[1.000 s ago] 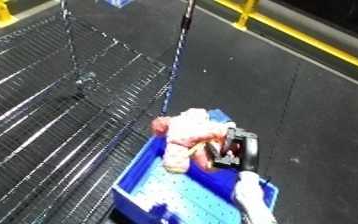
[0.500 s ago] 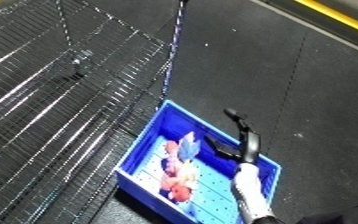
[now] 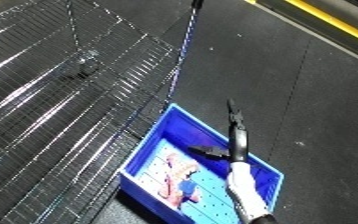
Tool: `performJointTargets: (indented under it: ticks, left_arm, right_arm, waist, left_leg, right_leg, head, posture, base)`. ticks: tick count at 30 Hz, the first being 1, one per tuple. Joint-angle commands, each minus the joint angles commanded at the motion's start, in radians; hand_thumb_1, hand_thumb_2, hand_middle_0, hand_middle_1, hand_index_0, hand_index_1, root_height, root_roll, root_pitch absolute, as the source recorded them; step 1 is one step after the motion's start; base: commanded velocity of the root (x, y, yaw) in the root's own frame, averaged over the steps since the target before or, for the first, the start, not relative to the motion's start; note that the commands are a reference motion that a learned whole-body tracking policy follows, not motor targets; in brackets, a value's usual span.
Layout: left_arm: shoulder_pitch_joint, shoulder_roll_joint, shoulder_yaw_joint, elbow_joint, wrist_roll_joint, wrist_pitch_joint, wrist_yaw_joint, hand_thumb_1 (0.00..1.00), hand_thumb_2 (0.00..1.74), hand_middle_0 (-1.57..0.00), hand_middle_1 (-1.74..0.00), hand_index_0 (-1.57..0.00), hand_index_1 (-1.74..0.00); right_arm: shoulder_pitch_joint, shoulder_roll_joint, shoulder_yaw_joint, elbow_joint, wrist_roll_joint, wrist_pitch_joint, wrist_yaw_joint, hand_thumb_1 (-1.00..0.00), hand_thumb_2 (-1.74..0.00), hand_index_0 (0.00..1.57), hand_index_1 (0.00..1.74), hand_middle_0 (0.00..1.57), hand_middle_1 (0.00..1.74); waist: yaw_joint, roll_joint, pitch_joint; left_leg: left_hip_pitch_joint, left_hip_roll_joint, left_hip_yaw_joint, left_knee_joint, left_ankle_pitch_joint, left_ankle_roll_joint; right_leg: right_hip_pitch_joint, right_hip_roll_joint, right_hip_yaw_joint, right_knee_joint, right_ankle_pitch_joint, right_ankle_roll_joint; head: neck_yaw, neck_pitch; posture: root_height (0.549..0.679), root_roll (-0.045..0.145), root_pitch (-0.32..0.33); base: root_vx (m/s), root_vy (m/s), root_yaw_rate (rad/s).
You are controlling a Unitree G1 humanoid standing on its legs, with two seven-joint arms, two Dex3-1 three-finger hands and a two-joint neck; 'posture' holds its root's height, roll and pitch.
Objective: Pick up the object and place it into the box
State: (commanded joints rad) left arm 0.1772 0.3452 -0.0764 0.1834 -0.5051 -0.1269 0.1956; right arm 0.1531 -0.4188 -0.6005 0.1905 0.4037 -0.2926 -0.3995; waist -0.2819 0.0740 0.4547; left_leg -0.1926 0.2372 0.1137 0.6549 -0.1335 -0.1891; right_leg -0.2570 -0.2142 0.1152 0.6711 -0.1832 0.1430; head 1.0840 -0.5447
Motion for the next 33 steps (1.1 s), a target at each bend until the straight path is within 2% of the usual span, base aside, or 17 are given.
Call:
performJointTargets:
  ticks: [9, 18, 19, 23, 24, 28, 33]
  left_arm:
    - [0.021, -0.006, 0.007, -0.009, 0.004, 0.015, -0.012, 1.0, 1.74, -1.57, -1.74, -1.57, -1.74]
    - [0.031, -0.003, 0.018, -0.032, 0.017, 0.03, -0.023, 1.0, 1.74, -1.57, -1.74, -1.57, -1.74]
    - [0.032, -0.003, 0.018, -0.036, 0.019, 0.031, -0.025, 1.0, 1.74, -1.57, -1.74, -1.57, -1.74]
    - [0.038, -0.005, 0.025, -0.051, 0.027, 0.039, -0.03, 1.0, 1.74, -1.57, -1.74, -1.57, -1.74]
    - [0.04, -0.005, 0.027, -0.052, 0.028, 0.04, -0.031, 1.0, 1.74, -1.57, -1.74, -1.57, -1.74]
    - [0.034, -0.003, 0.031, -0.047, 0.04, 0.042, -0.03, 1.0, 1.74, -1.57, -1.74, -1.57, -1.74]
    - [0.022, -0.002, 0.034, -0.042, 0.047, 0.038, -0.023, 1.0, 1.74, -1.57, -1.74, -1.57, -1.74]
  right_arm:
    - [-0.045, -0.028, 0.098, -0.107, -0.071, 0.039, 0.038, 0.0, 0.0, 0.0, 0.0, 0.0, 0.0]
    - [-0.101, -0.015, 0.203, -0.149, -0.076, 0.06, 0.079, 0.0, 0.0, 0.0, 0.0, 0.0, 0.0]
    - [-0.105, -0.014, 0.216, -0.152, -0.079, 0.064, 0.085, 0.0, 0.0, 0.0, 0.0, 0.0, 0.0]
    - [-0.121, -0.018, 0.273, -0.167, -0.107, 0.083, 0.109, 0.0, 0.0, 0.0, 0.0, 0.0, 0.0]
    - [-0.125, -0.02, 0.284, -0.169, -0.112, 0.086, 0.112, 0.0, 0.0, 0.0, 0.0, 0.0, 0.0]
    - [-0.146, -0.023, 0.331, -0.174, -0.126, 0.095, 0.125, 0.0, 0.0, 0.0, 0.0, 0.0, 0.0]
    - [-0.178, -0.027, 0.386, -0.172, -0.134, 0.103, 0.14, 0.0, 0.0, 0.0, 0.0, 0.0, 0.0]
  waist:
    - [0.075, -0.01, -0.003]
    - [0.149, -0.026, -0.001]
    - [0.155, -0.028, -0.001]
    - [0.183, -0.034, 0.003]
    - [0.188, -0.036, 0.003]
    - [0.213, -0.04, 0.006]
    - [0.245, -0.047, 0.011]
  left_leg:
    - [-0.008, -0.004, -0.022, -0.005, 0.009, 0.0018]
    - [-0.02, -0.005, -0.046, -0.009, 0.02, 0.003]
    - [-0.022, -0.005, -0.049, -0.01, 0.022, 0.0029]
    - [-0.031, -0.01, -0.062, -0.019, 0.032, 0.0028]
    - [-0.032, -0.011, -0.064, -0.022, 0.034, 0.0027]
    - [-0.038, -0.015, -0.075, -0.028, 0.04, 0.0031]
    - [-0.046, -0.02, -0.092, -0.028, 0.041, 0.0056]
  right_leg:
    - [0.012, 0.0004, -0.025, 0.01, -0.007, 0.0033]
    - [0.017, 0.0027, -0.046, 0.027, -0.019, 0.0061]
    - [0.017, 0.0031, -0.048, 0.028, -0.02, 0.0061]
    - [0.015, 0.0031, -0.055, 0.033, -0.025, 0.0062]
    - [0.015, 0.0027, -0.056, 0.034, -0.026, 0.0062]
    - [0.013, 0.0012, -0.065, 0.039, -0.028, 0.0073]
    - [0.013, -0.001, -0.075, 0.049, -0.032, 0.0079]
  head:
    - [-0.161, 0.019]
    - [-0.449, 0.032]
    - [-0.526, 0.037]
    - [-0.668, 0.044]
    - [-0.668, 0.044]
    - [-0.805, 0.04]
    - [-0.903, 0.027]
  posture:
    - [0.635, 0.077, -0.229]
    - [0.632, 0.063, -0.237]
    - [0.632, 0.062, -0.237]
    - [0.631, 0.059, -0.235]
    - [0.631, 0.059, -0.234]
    - [0.631, 0.056, -0.233]
    - [0.63, 0.053, -0.233]
  base:
    - [-0.012, -0.017, 0.139]
    - [-0.01, -0.019, 0.148]
    - [0.001, -0.003, 0.112]
    - [0.002, -0.003, 0.121]
    - [0.003, 0.0, 0.095]
    - [0.007, 0.005, 0.097]
    - [0.015, 0.004, 0.085]
